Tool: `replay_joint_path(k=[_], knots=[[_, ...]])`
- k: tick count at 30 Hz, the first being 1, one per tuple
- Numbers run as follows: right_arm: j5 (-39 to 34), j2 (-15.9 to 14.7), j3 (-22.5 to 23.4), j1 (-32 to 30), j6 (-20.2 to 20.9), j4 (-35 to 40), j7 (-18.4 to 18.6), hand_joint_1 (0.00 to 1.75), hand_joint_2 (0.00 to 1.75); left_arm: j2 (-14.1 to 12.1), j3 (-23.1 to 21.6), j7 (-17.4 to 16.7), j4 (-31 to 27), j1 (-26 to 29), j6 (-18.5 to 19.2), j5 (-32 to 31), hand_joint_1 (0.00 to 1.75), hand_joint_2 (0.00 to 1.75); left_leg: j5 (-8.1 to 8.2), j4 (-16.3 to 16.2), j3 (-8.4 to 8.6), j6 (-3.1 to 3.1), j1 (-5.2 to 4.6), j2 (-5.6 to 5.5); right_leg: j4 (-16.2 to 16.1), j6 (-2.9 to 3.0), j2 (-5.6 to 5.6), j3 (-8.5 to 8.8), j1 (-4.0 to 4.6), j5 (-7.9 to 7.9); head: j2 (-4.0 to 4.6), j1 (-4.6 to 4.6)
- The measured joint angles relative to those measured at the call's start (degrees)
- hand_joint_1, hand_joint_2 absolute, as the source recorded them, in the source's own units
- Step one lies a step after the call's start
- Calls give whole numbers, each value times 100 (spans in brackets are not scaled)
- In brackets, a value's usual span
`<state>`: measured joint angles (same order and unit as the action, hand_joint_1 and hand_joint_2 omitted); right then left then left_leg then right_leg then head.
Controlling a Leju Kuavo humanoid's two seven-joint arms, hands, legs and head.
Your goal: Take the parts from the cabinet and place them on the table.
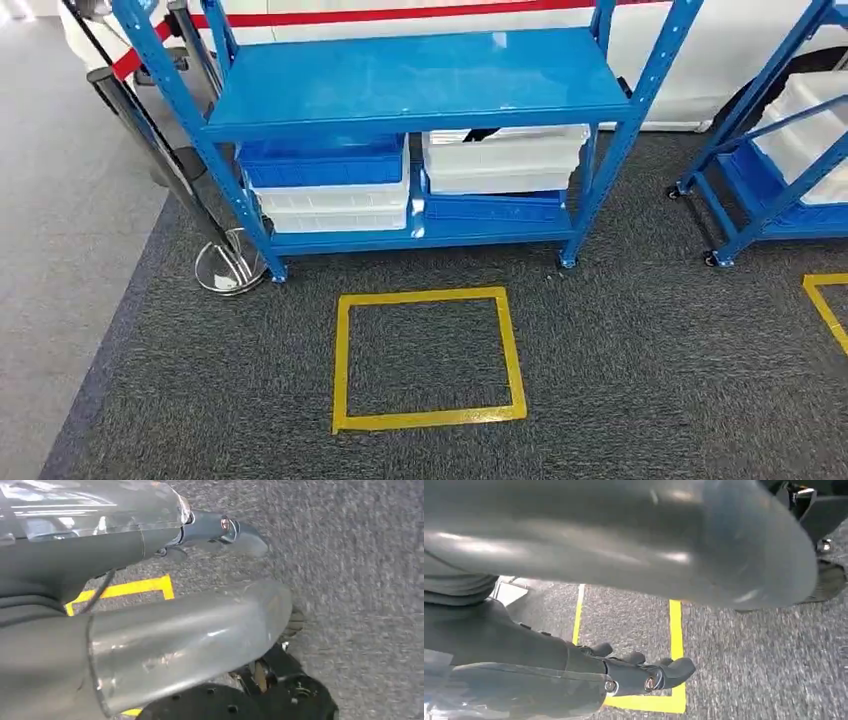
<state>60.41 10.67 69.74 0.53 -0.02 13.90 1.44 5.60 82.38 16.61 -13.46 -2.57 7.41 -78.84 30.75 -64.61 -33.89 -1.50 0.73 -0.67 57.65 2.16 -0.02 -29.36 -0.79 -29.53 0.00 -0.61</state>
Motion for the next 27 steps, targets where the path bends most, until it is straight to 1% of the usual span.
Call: replay_joint_path(k=[1, 2, 3, 4, 5, 6, 7, 8, 9, 10, 11, 12, 13, 14, 15, 16, 17, 18, 19, 20, 21, 22, 23, 24, 25, 26, 27], knots=[[2, 0, 16, -6, 4, 0, 0, 0, 0, 0, 0, 0, 0, 1, 0, 0, 0, 0, 194, -481, -266, -20, 2, 15, 0, 10, -19, 37, 13, -28, 0, 0], [4, 0, 24, -10, 9, 0, 0, 0, 0, 0, 0, 0, 0, 6, 0, 0, 0, 0, 317, -922, -530, -34, 2, 19, 1, 17, -37, 68, 21, -70, 0, 4], [9, 0, 37, -12, 9, 0, 0, 0, 0, 0, 0, 0, 0, 23, 0, 0, 0, 0, 310, -1165, -704, -42, 2, 21, 1, 18, -44, 117, 28, -114, 0, -4], [15, 0, 44, -15, 11, 0, 0, 0, 0, 0, 0, 0, 0, 38, 0, 0, 0, 0, 163, -1142, -755, -37, 2, 22, 1, 16, -55, 179, 31, -160, 0, -2], [20, 0, 48, -19, 11, 0, 0, 0, 0, 2, 0, 0, 0, 46, 0, 0, 0, 0, -92, -867, -686, -22, 1, 24, 1, 11, -60, 253, 35, -220, 2, -4], [22, 0, 53, -19, 11, 0, 0, 0, 0, 2, 0, 0, 0, 49, 0, 0, 0, 0, -430, -375, -503, 11, -1, 29, 1, -1, -69, 343, 40, -285, 0, -13], [24, 0, 53, -19, 11, 0, 0, 0, 0, 0, 0, 0, 0, 49, 0, 0, 0, 0, -720, 124, -317, 54, -7, 44, 1, -14, -77, 425, 46, -351, 0, -13], [26, 0, 55, -41, 13, 0, 0, 0, 0, 0, 0, 0, 0, 56, 0, 0, 0, 0, -679, 295, -208, 116, -31, 89, -15, -37, -90, 475, 37, -412, 0, -13], [26, 11, 57, -23, 15, 0, 0, 0, 0, -4, 0, 2, -2, 53, 0, 2, 0, 0, -606, 404, -129, 147, -93, 113, 4, -101, -86, 492, 64, -462, 0, 27], [26, 7, 57, -13, 13, 4, -2, 0, 0, 2, 0, 2, -2, 46, 0, 0, 0, 0, -525, 405, -110, 183, -105, 121, -23, -137, -98, 507, 45, -482, 0, 28], [31, 7, 57, 0, 15, 7, 0, 0, 0, 2, 0, 7, -2, 50, 0, 0, 0, 0, -484, 463, -83, 218, -110, 105, -13, -168, -107, 592, 45, -480, 0, 28], [35, 7, 57, 5, 18, 4, -2, 0, 0, 0, 0, 7, -2, 52, -2, 0, 0, 0, -447, 498, -39, 262, -102, 92, 33, -209, -111, 592, 44, -418, 0, 26], [44, 9, 57, 44, 26, 7, -2, 0, 0, 2, 0, 9, -2, 42, -2, 0, 0, 0, -426, 566, 109, 293, -76, 36, 203, -248, -112, 543, 48, -365, 0, 22], [46, 7, 59, 38, 31, 7, -2, 0, 0, 7, 0, 11, -2, 49, -2, -2, 0, 0, -384, 657, 234, 321, -63, 46, 539, -261, -69, 386, 24, -289, 0, 33], [50, 7, 59, 34, 33, 7, -9, 0, 0, 9, 0, 11, -2, 48, -2, -9, 0, 0, -345, 697, 319, 360, -55, 47, 926, -280, -42, 100, 23, -318, 0, 63], [55, 7, 59, 39, 35, 7, -9, 0, 0, 9, 0, 9, -2, 43, -2, -18, 0, 0, -299, 710, 376, 363, -50, 39, 1266, -305, -31, -199, 12, -430, 0, 61], [59, 7, 59, 38, 39, 7, -9, 0, 0, 11, 0, 9, -2, 44, -2, -18, 0, 0, -226, 717, 449, 365, -47, 29, 1589, -328, -25, -534, -5, -630, 0, 55], [59, 7, 61, 31, 39, 7, -9, 0, 0, 13, 0, 9, -2, 47, -2, -18, 0, 0, -158, 717, 529, 360, -41, 17, 1752, -353, -26, -778, -18, -782, 2, 61], [59, 7, 64, 17, 35, 7, -2, 0, 0, 15, 0, 9, -2, 60, -2, -17, 0, 0, -80, 717, 611, 346, -30, -4, 1757, -367, -26, -941, -29, -831, 0, 61], [59, 4, 68, 2, 35, 9, -2, 0, 0, 20, 2, 9, -2, 69, -2, -17, 0, 0, 1, 717, 729, 326, -15, -39, 1621, -382, -26, -1030, -40, -774, 0, 59], [61, 2, 72, -20, 33, 9, -4, 0, 0, 24, 2, 9, -2, 80, -2, -17, 0, 0, 102, 717, 846, 299, 4, -61, 1322, -383, -26, -1037, -51, -582, 0, 65], [61, 0, 77, -39, 33, 9, -4, 0, 0, 28, 2, 9, -2, 83, -2, -18, 0, 0, 191, 717, 963, 275, 22, -68, 985, -398, -28, -1010, -59, -261, 0, 66], [59, -4, 88, -73, 33, 9, -2, 0, 0, 31, 2, 9, -2, 85, -2, -18, 0, 0, 292, 722, 1058, 242, 31, -64, 594, -391, -29, -996, -67, 285, 2, 83], [59, -2, 94, -101, 33, 9, -2, 0, 0, 31, 4, 9, -2, 78, -2, -17, 0, 0, 399, 677, 1143, 196, 18, -65, 383, -369, -37, -1060, -47, 766, 2, 125], [61, -2, 94, -69, 31, 9, -2, 0, 0, 31, 4, 9, -2, 72, -2, -15, 0, 0, 444, 755, 1153, 140, 13, -74, 427, -289, -24, -1024, -19, 481, 0, 138], [61, -2, 94, -56, 28, 9, 0, 0, 0, 31, 4, 2, -2, 65, -4, -15, 0, 0, 488, 864, 1243, 87, -2, -63, 418, -252, -11, -995, -3, 561, 0, 116], [61, 0, 94, -50, 26, 9, 9, 0, 0, 33, 4, 2, -2, 64, -15, -13, 0, 0, 396, 815, 1338, 49, 6, -65, 366, -197, -10, -931, -15, 483, 0, 126]])
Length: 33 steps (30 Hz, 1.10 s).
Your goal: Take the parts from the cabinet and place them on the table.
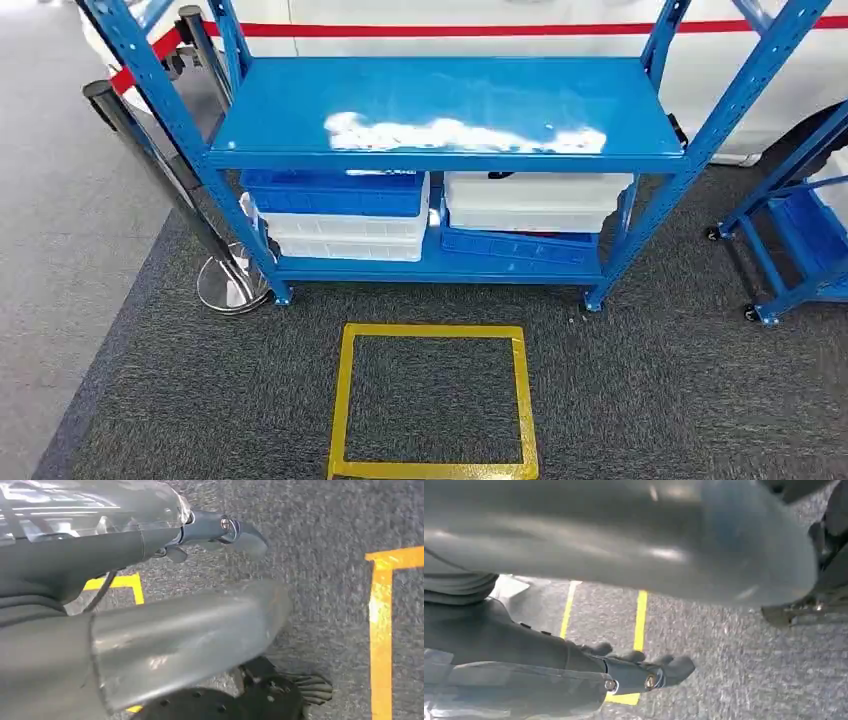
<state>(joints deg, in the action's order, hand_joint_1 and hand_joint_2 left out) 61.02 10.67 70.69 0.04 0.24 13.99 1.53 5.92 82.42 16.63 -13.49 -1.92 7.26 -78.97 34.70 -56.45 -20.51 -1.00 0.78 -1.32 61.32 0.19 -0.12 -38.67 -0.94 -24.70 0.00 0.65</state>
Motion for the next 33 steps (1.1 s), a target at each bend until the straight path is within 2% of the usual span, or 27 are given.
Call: replay_joint_path(k=[1, 2, 3, 4, 5, 7, 8, 9, 10, 11, 12, 13, 14, 15, 16, 17, 18, 19, 21, 23, 24, 25, 26, 27, 28, 31, 33], knots=[[2, 0, 2, -3, -7, 0, 7, 0, 0, 2, 0, -2, -2, -19, -2, 9, 0, 0, -97, -124, -8, -30, 5, -5, -31, 44, 18, 113, -4, -38, 0, -10], [2, 7, 2, -14, -13, 0, 9, 0, 0, 7, 0, 0, -2, -24, 0, 7, 0, 0, -229, -485, -185, -46, 23, 21, -108, 96, 10, 252, -17, -94, 0, -13], [2, 4, 2, -17, -13, 2, 7, 0, 0, 9, 0, 0, -2, -39, -2, 13, 0, 0, -415, -982, -449, -72, 25, 64, -169, 131, 5, 390, -12, -162, 0, -43], [2, 4, 4, -11, -15, 2, 7, 0, 0, 9, 0, 0, -2, -36, -2, 11, 0, 0, -401, -1396, -766, -79, 37, 77, -212, 161, 2, 503, -2, -226, 0, -32], [2, 4, 4, -6, -15, 4, 7, 0, 0, 9, 0, -4, -2, -22, -5, 11, 0, 0, -193, -1683, -1047, -87, 34, 84, -259, 173, 8, 628, 6, -304, 0, -43], [2, 7, 4, -9, -15, 2, 7, 0, 0, 7, 0, -4, -2, 5, -5, 9, 0, 0, 549, -1820, -1481, -87, 33, 86, -333, 180, 27, 940, 28, -489, 0, -54], [2, 7, 4, -12, -15, 4, 9, 0, 0, 9, 0, -4, -2, 12, -5, 2, 0, 0, 760, -1724, -1617, -62, 31, 86, -352, 176, 38, 1085, 39, -585, 0, -59], [2, 7, 4, -12, -15, 2, 9, 0, 0, 9, 0, -4, -2, 22, -2, -4, 0, 0, 776, -1518, -1718, -25, 27, 88, -364, 177, 43, 1241, 51, -694, 2, -59], [2, 7, 4, -13, -15, 2, 9, 0, 0, 9, 0, -4, -2, 39, -4, -4, 0, 0, 521, -1236, -1781, 28, 11, 88, -370, 177, 42, 1379, 69, -801, 0, -61], [2, 7, 4, -24, -15, 2, 9, 0, 0, 9, 0, -4, -2, 64, -4, -4, 0, 0, -116, -881, -1844, 120, -21, 100, -378, 176, 36, 1497, 80, -918, 0, -67], [2, 46, 9, -41, -13, -11, 9, 0, 0, -22, 4, -4, -7, 102, -5, -2, 0, 0, -1070, -563, -1942, 205, -80, 117, -354, 174, 37, 1579, 66, -1020, 2, -28], [2, 39, 9, -30, -15, -4, 7, 0, 0, -11, 4, -13, -7, 136, -2, -4, 0, 0, -1279, -500, -1915, 200, -130, 99, -361, 113, 106, 1669, 80, -1117, 0, -26], [0, 44, 9, 7, -13, -4, 11, 0, 0, -15, 4, -13, -9, 125, -7, -2, 0, 0, -1168, -529, -1809, 206, -163, 124, -431, 64, 96, 1753, 54, -1200, 2, -26], [2, 46, 9, 7, -13, -4, 11, 0, 0, -20, 7, -11, -11, 89, -7, 0, 0, 0, -1108, -472, -1732, 259, -174, 93, -395, 25, 79, 1864, 52, -1163, 0, -48], [2, 46, 9, 19, -15, -4, 9, 0, 0, -22, 4, -7, -11, 54, -7, 2, 0, 0, -1038, -413, -1652, 304, -183, 90, -237, -15, 73, 1821, 41, -991, 0, -54], [2, 46, 9, 61, -15, -4, 11, 0, 0, -22, 4, -4, -11, 24, -7, 13, 0, 0, -1038, -305, -1466, 335, -123, 64, 150, -47, 72, 1647, 15, -830, 0, -72], [2, 46, 9, 69, -15, -4, 9, 0, 0, -22, 4, -2, -11, 19, -7, 13, 0, 0, -982, -247, -1341, 360, -120, 69, 581, -51, 69, 1405, 27, -667, 2, -17], [2, 46, 9, 89, -13, -4, 7, 0, 0, -24, 4, -7, -11, 17, -11, 9, 0, 0, -963, -201, -1249, 384, -114, 96, 930, -73, 68, 1136, 26, -720, 0, -17], [4, 52, 9, 100, -4, -4, 7, 0, 0, -22, 4, -33, -11, 13, -40, -7, 0, 0, -837, -127, -1034, 389, -106, 88, 1267, -97, 55, 679, -3, -1268, 0, -21], [7, 50, 13, 82, -2, -2, 11, 0, 0, -15, 4, -66, -11, 14, -72, -7, 0, 0, -681, -98, -812, 374, -81, 35, 1213, -147, 48, 356, -13, -1867, 2, -15], [11, 50, 18, 70, -2, -2, 11, 0, 0, -13, 4, -77, -11, 17, -85, -7, 0, 0, -584, -98, -697, 346, -63, 11, 1054, -177, 47, 249, -16, -1879, 0, -17], [20, 48, 22, 52, -2, -2, 11, 0, 0, -2, 4, -83, -11, 19, -88, -7, 0, 0, -491, -98, -579, 311, -45, -1, 793, -176, 44, 186, -20, -1628, 0, -13], [24, 42, 35, 29, -2, 0, 11, 0, 0, 7, 7, -92, -11, 23, -94, -7, 0, 0, -392, -98, -459, 291, -36, -3, 441, -173, 42, 150, -21, -1117, 0, -13], [24, 42, 52, -19, -2, 0, 11, 0, 0, 9, 9, -100, -11, 65, -105, -11, 0, 0, -301, -95, -436, 257, -36, -4, 77, -134, 31, 109, -18, -296, 0, 9], [28, 39, 68, -21, 0, 2, 4, 0, 0, 13, 9, -103, -11, 36, -105, -26, 0, 0, -196, -198, -347, 224, -56, -31, -35, -115, 17, 14, 8, 57, 0, 9], [63, 39, 85, 27, -11, 2, 9, 0, 0, 20, 9, -122, -11, 17, -105, -107, 0, 0, -146, -212, -312, 113, -50, -15, 19, 31, 43, 51, 40, 32, 0, 5], [94, 50, 90, 42, -11, 2, 0, 0, 0, 24, 7, -116, -11, -3, -96, -105, 0, 0, -128, -411, -376, 59, -31, 26, -107, 90, 45, 171, -1, 9, 2, -4]])
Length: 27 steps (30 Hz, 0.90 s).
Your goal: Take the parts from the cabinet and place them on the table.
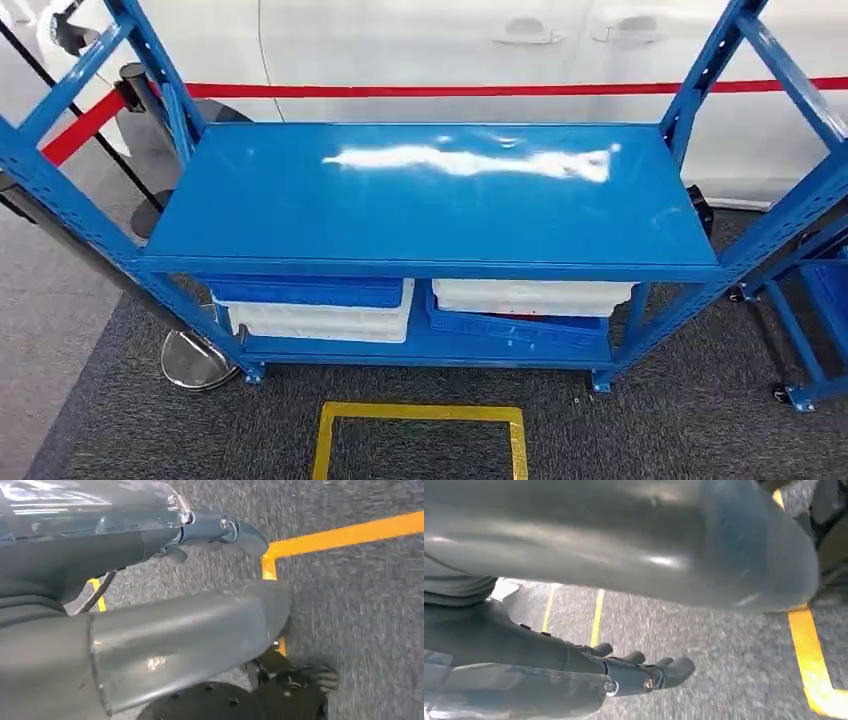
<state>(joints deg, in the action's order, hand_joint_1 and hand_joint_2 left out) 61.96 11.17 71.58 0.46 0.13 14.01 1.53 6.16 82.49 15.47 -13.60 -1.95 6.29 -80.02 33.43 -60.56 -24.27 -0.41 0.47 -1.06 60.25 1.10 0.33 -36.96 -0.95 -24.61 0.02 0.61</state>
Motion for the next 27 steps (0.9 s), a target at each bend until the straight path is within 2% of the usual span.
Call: replay_joint_path(k=[1, 3, 4, 5, 6, 8, 9, 10, 11, 12, 14, 15, 16, 17, 18, 19, 20, 21, 22, 24, 25, 26, 27], knots=[[7, -2, 4, 2, 0, 4, -4, 0, 0, 2, 0, 11, 0, -18, 2, 9, 0, 0, 133, -309, -169, -34, 7, 36, -44, 33, -11, 63, -4, -21, -2, -51], [9, -2, 4, 17, 0, 4, -9, 0, 0, -4, 0, 11, 0, -21, 4, 15, 0, 0, 533, -1023, -599, -89, 24, 53, -57, 64, -18, 116, 4, -68, -2, -52], [15, -2, 4, 22, 2, 4, -9, 0, 0, -4, 0, 11, 0, -16, 4, 15, 0, 0, 682, -1326, -824, -111, 25, 59, -55, 66, -18, 140, 7, -98, -2, -66], [29, -2, 7, 22, 2, 4, -9, 0, 0, -4, 0, 9, 0, -13, 7, 15, 0, 0, 648, -1393, -937, -118, 26, 61, -52, 63, -20, 166, 7, -105, -2, -61], [37, -2, 7, 22, 4, 4, -9, 0, 0, -4, 0, 7, 0, -10, 11, 13, 0, 0, 484, -1241, -935, -116, 26, 62, -52, 64, -18, 194, 8, -124, -2, -63], [50, 2, 7, 31, 15, 4, -9, 0, 0, -7, 0, 0, 0, -12, 18, 4, 0, 0, -192, -333, -656, -79, 25, 65, -52, 50, -11, 258, 8, -147, -2, -63], [66, 11, 6, 33, 17, 4, -9, 0, 0, -11, 0, -2, 0, -18, 18, 2, 0, 0, -443, 62, -526, -53, 25, 70, -56, 41, -11, 270, 9, -152, -2, -68], [72, 13, 7, 38, 17, 4, -9, 0, 0, -15, 0, -2, 0, -28, 18, 2, 0, 0, -278, 133, -540, -17, 1, 79, -59, 11, -12, 275, 13, -135, -2, -59], [81, 13, 7, 47, 17, 4, -9, 0, 0, -15, 0, -2, 0, -33, 22, 2, 0, 0, -190, 149, -576, 20, -35, 82, -57, -28, -4, 239, 21, -139, -2, -92], [83, 13, 5, 52, 17, 4, -9, 0, 0, -17, 0, -11, 0, -17, 20, 2, 0, 0, -384, 152, -583, 66, -37, 78, -56, -72, -6, 245, 22, -141, -2, -92], [94, 28, 7, 50, 17, 4, -11, 0, 0, -24, 0, -11, 0, 4, 22, 0, 0, 0, -466, 213, -578, 142, -20, 72, -89, -165, -7, 279, 47, -120, -2, -90], [98, 28, 7, 52, 15, 4, -13, 0, 0, -22, 0, -9, 0, -6, 24, 0, 0, 0, -533, 266, -547, 170, 18, 98, -18, -180, -11, 263, 13, -177, -2, -90], [103, 28, 7, 56, 11, 4, -26, 0, 0, -22, 0, -6, 0, -16, 26, 0, 0, 0, -567, 301, -551, 215, 16, 87, 164, -191, -20, 170, 23, -385, -2, -66], [109, 28, 7, 61, 11, 4, -28, 0, 0, -22, 0, 0, 0, -18, 26, 0, 0, 0, -589, 303, -582, 248, 14, 93, 524, -198, -16, 9, 18, -651, -2, -44], [114, 28, 7, 61, 11, 4, -37, 0, 0, -22, 0, 0, 0, -17, 29, 0, 0, 0, -599, 297, -607, 251, 9, 98, 982, -208, -16, -185, 18, -903, -2, -46], [114, 28, 7, 61, 11, 4, -44, 0, 0, -22, 0, 2, 0, -12, 29, 0, 0, 0, -607, 296, -627, 258, 0, 104, 1377, -221, -17, -342, 18, -1070, -2, -46], [114, 28, 7, 60, 11, 2, -44, 0, 0, -22, 0, 2, 0, -5, 31, 0, 0, 0, -616, 292, -640, 256, -5, 104, 1575, -222, -18, -402, 18, -1096, -2, -48], [114, 28, 7, 59, 11, 2, -44, 0, 0, -22, 0, 2, 0, -2, 31, 0, 0, 0, -620, 289, -641, 249, -8, 103, 1487, -219, -18, -327, 18, -991, -2, -48], [116, 28, 7, 58, 11, 2, -44, 0, 0, -22, 0, 2, 0, -2, 31, 2, 0, 0, -622, 281, -639, 246, -9, 99, 1155, -206, -18, -120, 19, -782, -2, -46], [116, 28, 7, 60, 11, 2, -44, 0, 0, -22, 0, 5, 0, -5, 35, 2, 0, 0, -612, 257, -625, 229, -19, 88, 126, -136, -17, 468, 26, -346, -2, -44], [114, 26, 9, 63, 11, 4, -46, 0, 0, -15, 0, 9, 0, -5, 35, 2, 0, 0, -600, 239, -643, 208, -27, 91, -138, -94, -15, 590, 48, -400, -2, -46], [116, 24, 9, 71, 4, 4, -46, 0, 0, -15, 0, 11, 0, -8, 37, 2, 0, 0, -583, 203, -658, 161, -60, 87, -168, -96, -24, 584, 62, -373, -2, -59], [116, 26, 9, 76, 7, 4, -48, 0, 0, -15, 0, 13, 0, -8, 37, 7, 0, 0, -592, 211, -662, 128, -44, 91, -164, -92, -20, 576, 79, -374, -2, -52]])
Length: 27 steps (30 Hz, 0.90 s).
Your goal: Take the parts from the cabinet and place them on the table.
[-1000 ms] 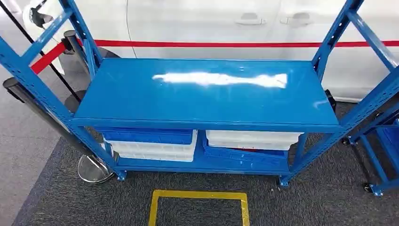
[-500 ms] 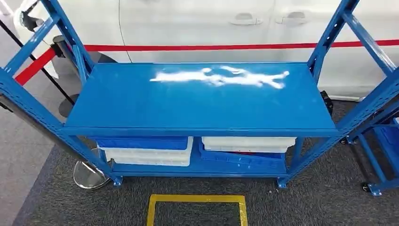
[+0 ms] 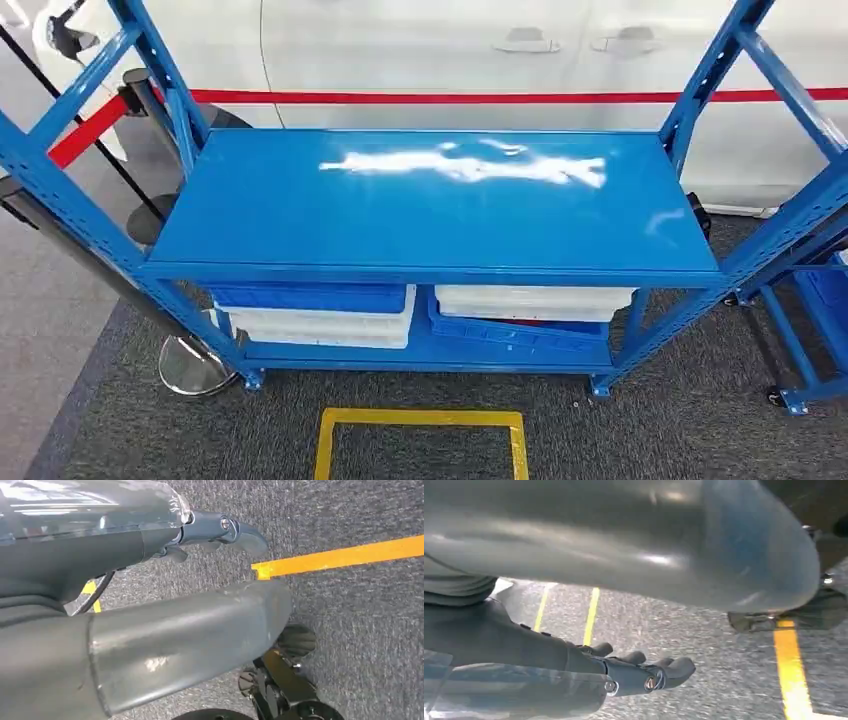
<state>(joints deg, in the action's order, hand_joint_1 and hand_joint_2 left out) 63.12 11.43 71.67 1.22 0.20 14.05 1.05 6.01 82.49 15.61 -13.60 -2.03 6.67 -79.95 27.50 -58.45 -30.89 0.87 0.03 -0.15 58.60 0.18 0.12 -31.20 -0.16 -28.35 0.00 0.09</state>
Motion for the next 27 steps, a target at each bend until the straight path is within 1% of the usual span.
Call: replay_joint_path(k=[1, 2, 3, 4, 5, 6, 7, 8, 9, 10, 11, 12, 13, 14, 15, 16, 17, 19, 20, 21, 22, 24, 25, 27], knots=[[-2, 0, 0, -1, 0, 0, 0, 0, 0, -2, 0, 2, 0, -1, 0, 2, 0, 0, -5, 11, 0, -23, 3, -1, 0, 4, 0, 1, 4, -1, 0, 2], [0, 0, 0, -3, 0, 0, 2, 0, 0, 0, 0, 2, 0, -6, 0, 7, 0, 0, -14, 32, 18, -59, 3, -2, -27, 39, 0, 5, -9, 16, 0, 4], [0, 11, 2, -1, -2, 0, 2, 0, 0, -2, 0, 2, -2, -5, 0, 7, 0, 0, 35, -21, 7, -93, 5, -3, -92, 92, -27, 30, -70, 63, 0, -2], [0, 11, 2, 2, -2, 0, 2, 0, 0, -2, 0, 4, 0, 0, 9, 7, 0, 0, 144, -147, -41, -123, 9, 3, -100, 118, -29, 32, -66, 72, 2, -11], [0, 11, 2, 2, 0, 0, 0, 0, 0, -2, 0, 4, 0, -2, 15, 7, 0, 0, 383, -484, -194, -146, 28, 0, -99, 133, -37, 15, -66, 74, 0, -50], [0, 13, 2, 1, 2, 0, 0, 0, 0, -9, 0, 4, -2, -1, 15, 7, 0, 0, 650, -974, -411, -176, 48, 0, -98, 136, -44, 6, -61, 75, 0, -50], [0, 13, 2, -1, 9, 0, -4, 0, 0, -11, 0, 4, -2, 1, 15, 9, 0, 0, 838, -1416, -605, -199, 55, 0, -93, 136, -52, -3, -58, 75, 0, -48], [7, 13, 2, -1, 0, 0, -9, 0, 0, -13, 0, 4, -2, 5, 15, 7, 0, 0, 904, -1720, -738, -219, 64, 1, -89, 136, -56, -9, -59, 75, 0, -57], [15, 13, 2, -1, -20, 0, -13, 0, 0, -13, 0, 4, -2, 16, 15, 7, 0, 0, 812, -1711, -724, -230, 77, 1, -87, 135, -56, -2, -64, 74, 0, -55], [20, 13, 2, 0, -28, 0, -17, 0, 175, -13, 0, 7, -2, 20, 15, 7, 0, 0, 602, -1423, -580, -233, 88, 2, -84, 133, -55, 8, -68, 73, 0, -57], [24, 15, 2, 3, -35, 0, -26, 0, 175, -15, 0, 7, -2, 17, 11, 7, 0, 0, 346, -965, -345, -231, 101, 3, -76, 123, -53, 21, -75, 67, 0, -55], [24, 17, 2, 10, -39, 0, -33, 0, 175, -15, 0, 9, -2, 11, 7, 7, 0, 0, 83, -395, -64, -224, 114, 8, -65, 108, -53, 34, -78, 59, 0, -57], [26, 18, 2, 9, -46, 0, -37, 0, 175, -15, 0, 11, -2, 6, 2, 7, 0, 0, 76, -22, 98, -210, 118, 10, -58, 75, -53, 28, -75, 51, 2, -59], [26, 18, 4, 15, -50, 0, -42, 0, 175, -15, 0, 13, -2, -4, -2, 2, 0, 0, 88, 13, 94, -189, 69, 5, -26, 35, -49, 10, -41, 46, 0, -61], [28, 17, 4, 25, -52, 0, -46, 0, 175, -15, 0, 15, -2, 1, -4, -2, 0, 0, 57, 34, 75, -155, 80, -3, -17, 10, -43, -6, -36, 43, 0, -44], [39, 15, 4, 26, -68, 0, -39, 0, 175, -11, 0, 15, -2, 11, -7, -2, 0, 0, 49, 37, 75, -164, 98, -4, -18, 83, -36, -14, -18, 28, 2, -39], [68, 15, 4, 26, -102, 0, 2, 0, 0, -11, 0, 13, -2, 17, -11, -7, 0, 0, 51, 40, 78, -158, 75, -7, -22, 103, -39, -7, -31, 38, 0, -31], [63, 15, 11, 33, -173, 0, 11, 0, 0, -11, 0, 11, -2, 13, -20, -9, 0, 0, 48, 34, 74, -121, 51, -6, -46, 50, -37, 1, -54, 64, 0, -26], [55, 15, 20, 43, -173, 0, 0, 0, 0, -11, 0, 9, -2, 9, -24, -7, 0, 0, 48, 34, 73, -118, 47, -6, -57, 38, -35, 5, -58, 71, 0, -22], [31, 15, 50, 45, -181, 0, -13, 0, 0, -11, 2, 2, -2, 6, -28, -6, 0, 0, 48, 34, 72, -93, 42, -5, -71, 24, -34, 10, -61, 80, 0, -26], [31, 15, 61, 46, -184, 0, -20, 0, 0, -11, 4, 0, -2, 3, -31, -2, 0, 0, 50, 33, 70, -89, 39, -3, -78, 14, -32, 13, -63, 86, 0, -24], [31, 15, 79, 48, -168, 0, -31, 0, 0, -11, 9, -13, -2, 0, -46, 7, 0, 0, 50, 31, 66, -57, 30, -3, -89, -2, -32, 17, -70, 92, 0, -24], [31, 15, 87, 50, -164, 0, -31, 0, 0, -11, 13, -15, -2, 0, -50, 9, 0, 0, 50, 28, 67, -57, 28, -3, -91, -4, -32, 18, -72, 92, 0, -26], [55, 15, 92, 54, -142, 0, -20, 0, 0, -11, 24, -26, -2, -1, -78, 7, 0, 0, 49, 24, 65, -54, 24, -3, -92, -29, -32, 16, -76, 99, 0, -26]])
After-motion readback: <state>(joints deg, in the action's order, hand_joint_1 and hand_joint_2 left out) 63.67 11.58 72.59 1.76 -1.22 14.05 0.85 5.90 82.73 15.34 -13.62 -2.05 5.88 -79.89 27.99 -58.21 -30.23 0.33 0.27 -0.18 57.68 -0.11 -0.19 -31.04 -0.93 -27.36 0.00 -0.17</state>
